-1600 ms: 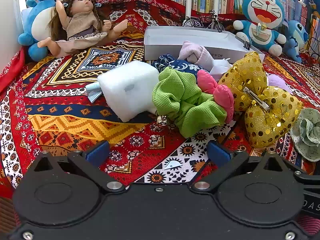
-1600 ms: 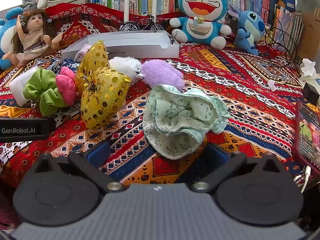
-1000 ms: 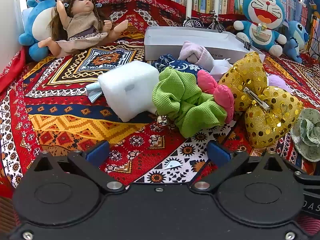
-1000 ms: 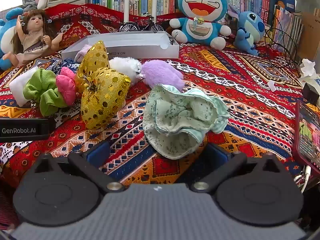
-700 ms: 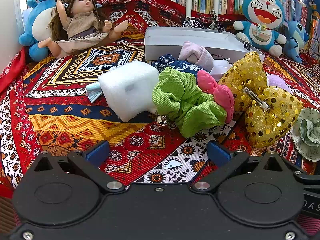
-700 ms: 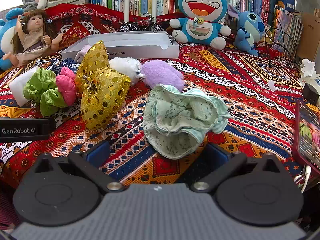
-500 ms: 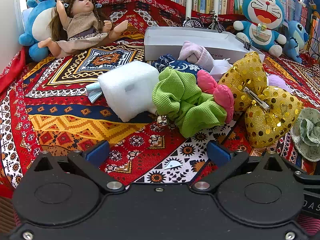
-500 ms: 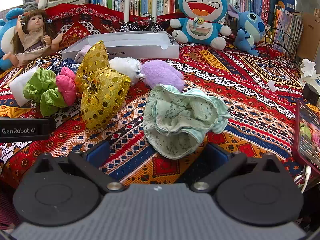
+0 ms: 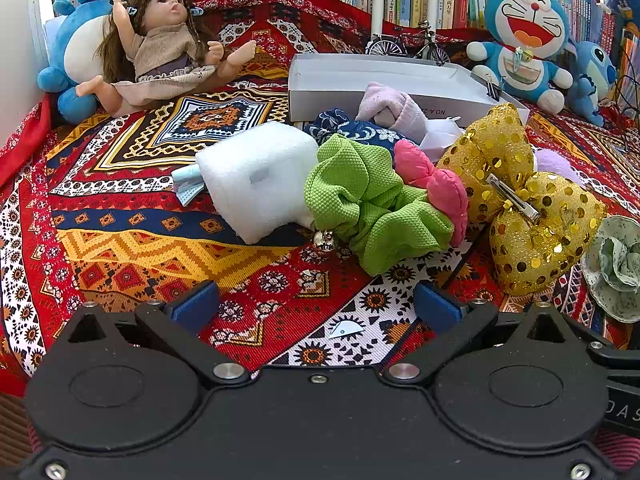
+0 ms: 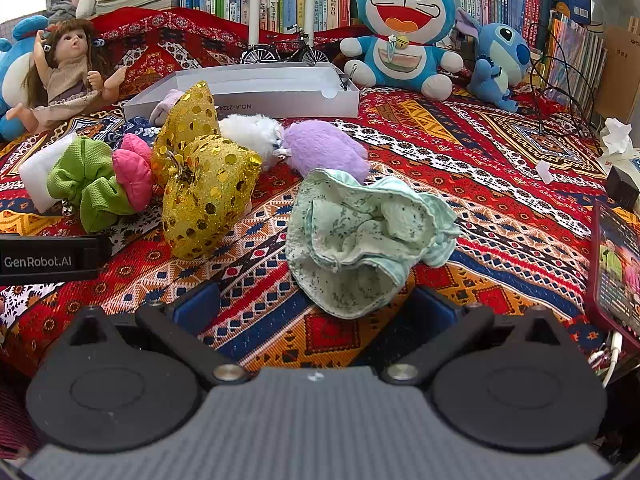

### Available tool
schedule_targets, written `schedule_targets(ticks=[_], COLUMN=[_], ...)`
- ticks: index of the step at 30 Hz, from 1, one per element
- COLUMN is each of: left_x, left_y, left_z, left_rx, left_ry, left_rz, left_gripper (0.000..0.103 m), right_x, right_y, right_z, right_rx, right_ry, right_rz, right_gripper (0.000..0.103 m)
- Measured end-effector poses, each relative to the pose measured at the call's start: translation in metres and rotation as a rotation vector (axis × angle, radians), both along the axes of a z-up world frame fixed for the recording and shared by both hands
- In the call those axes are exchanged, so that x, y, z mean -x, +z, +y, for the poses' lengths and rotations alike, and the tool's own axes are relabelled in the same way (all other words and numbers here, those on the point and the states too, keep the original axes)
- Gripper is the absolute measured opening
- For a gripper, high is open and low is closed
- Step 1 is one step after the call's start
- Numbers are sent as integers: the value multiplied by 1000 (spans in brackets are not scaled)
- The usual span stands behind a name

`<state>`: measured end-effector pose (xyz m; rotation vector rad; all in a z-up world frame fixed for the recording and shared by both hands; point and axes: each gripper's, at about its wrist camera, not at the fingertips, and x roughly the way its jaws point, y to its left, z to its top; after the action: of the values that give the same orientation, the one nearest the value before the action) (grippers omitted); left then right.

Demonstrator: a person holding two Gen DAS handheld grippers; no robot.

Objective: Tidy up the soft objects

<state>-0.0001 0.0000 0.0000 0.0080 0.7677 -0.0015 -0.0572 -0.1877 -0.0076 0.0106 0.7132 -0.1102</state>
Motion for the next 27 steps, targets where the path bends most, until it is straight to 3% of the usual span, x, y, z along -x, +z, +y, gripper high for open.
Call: schedule_targets(ticks=[27], left_x=[0], left_y=[0], left_z=[0], left_rx=[-1], left_ry=[-1], left_rz=[-2], left_gripper=[103], right_x=[1], right_y=[-1], right_z=[0], right_rx=[1], right_ry=[2], right_rz=[-8], right_gripper=[103])
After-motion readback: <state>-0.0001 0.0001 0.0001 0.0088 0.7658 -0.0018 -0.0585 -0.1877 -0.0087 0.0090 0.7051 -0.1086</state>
